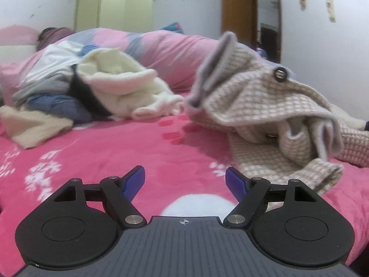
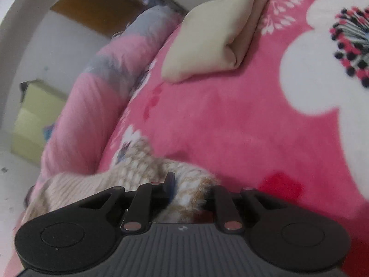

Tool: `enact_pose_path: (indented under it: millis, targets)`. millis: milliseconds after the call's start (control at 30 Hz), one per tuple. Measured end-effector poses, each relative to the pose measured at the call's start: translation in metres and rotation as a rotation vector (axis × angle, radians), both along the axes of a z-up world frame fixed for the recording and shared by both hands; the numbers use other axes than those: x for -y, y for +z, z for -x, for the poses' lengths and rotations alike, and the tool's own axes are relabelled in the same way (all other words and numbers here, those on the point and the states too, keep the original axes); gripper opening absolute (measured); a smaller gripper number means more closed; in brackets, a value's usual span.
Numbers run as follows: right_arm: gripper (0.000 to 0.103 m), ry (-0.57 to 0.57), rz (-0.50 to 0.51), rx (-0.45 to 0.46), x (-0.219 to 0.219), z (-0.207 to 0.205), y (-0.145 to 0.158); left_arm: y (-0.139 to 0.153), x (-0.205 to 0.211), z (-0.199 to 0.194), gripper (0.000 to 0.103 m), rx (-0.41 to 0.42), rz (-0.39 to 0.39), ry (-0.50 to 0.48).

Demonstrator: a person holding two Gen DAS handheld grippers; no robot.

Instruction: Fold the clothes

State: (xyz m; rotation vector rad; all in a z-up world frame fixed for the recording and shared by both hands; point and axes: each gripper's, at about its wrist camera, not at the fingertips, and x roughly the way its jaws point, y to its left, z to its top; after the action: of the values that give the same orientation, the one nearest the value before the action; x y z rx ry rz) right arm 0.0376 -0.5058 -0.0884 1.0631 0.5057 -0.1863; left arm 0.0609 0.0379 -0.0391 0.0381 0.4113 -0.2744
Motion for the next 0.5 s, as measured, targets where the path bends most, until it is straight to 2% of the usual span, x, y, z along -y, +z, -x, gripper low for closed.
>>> enact_pose_path:
  millis: [100, 167, 200, 267, 300, 333, 367, 400, 433, 500]
  targets:
    - [0.021, 0.063, 0.007, 0.059, -0.005, 0.022, 0.018, -0.002, 0.014, -0.006, 0.078, -0.003, -0.006, -0.045]
    - [0.037, 0.103, 0.039, 0.114, -0.014, 0.035, 0.037, -0.005, 0.023, -0.011, 0.078, -0.012, -0.004, -0.073]
    - [0.048, 0.12, 0.045, 0.136, -0.016, 0.035, 0.046, -0.007, 0.029, -0.014, 0.078, -0.018, -0.005, -0.085]
    - [0.051, 0.152, 0.048, 0.178, -0.018, 0.034, 0.062, -0.01, 0.037, -0.017, 0.078, -0.03, 0.001, -0.104]
    - [0.052, 0.158, 0.018, 0.194, -0.01, 0.033, 0.067, -0.011, 0.04, -0.018, 0.078, -0.034, 0.007, -0.111]
    - [0.054, 0.165, -0.026, 0.206, -0.003, 0.031, 0.07, -0.012, 0.042, -0.019, 0.078, -0.038, 0.014, -0.115]
    - [0.055, 0.168, -0.118, 0.203, 0.005, 0.029, 0.062, -0.012, 0.043, -0.02, 0.078, -0.043, 0.021, -0.121]
    - [0.062, 0.172, -0.21, 0.201, 0.012, 0.026, 0.054, -0.013, 0.044, -0.021, 0.078, -0.048, 0.027, -0.127]
    - [0.074, 0.175, -0.302, 0.198, 0.02, 0.024, 0.047, -0.014, 0.044, -0.022, 0.078, -0.053, 0.032, -0.129]
    - [0.084, 0.185, -0.465, 0.18, 0.033, 0.018, 0.033, -0.015, 0.044, -0.025, 0.078, -0.063, 0.045, -0.132]
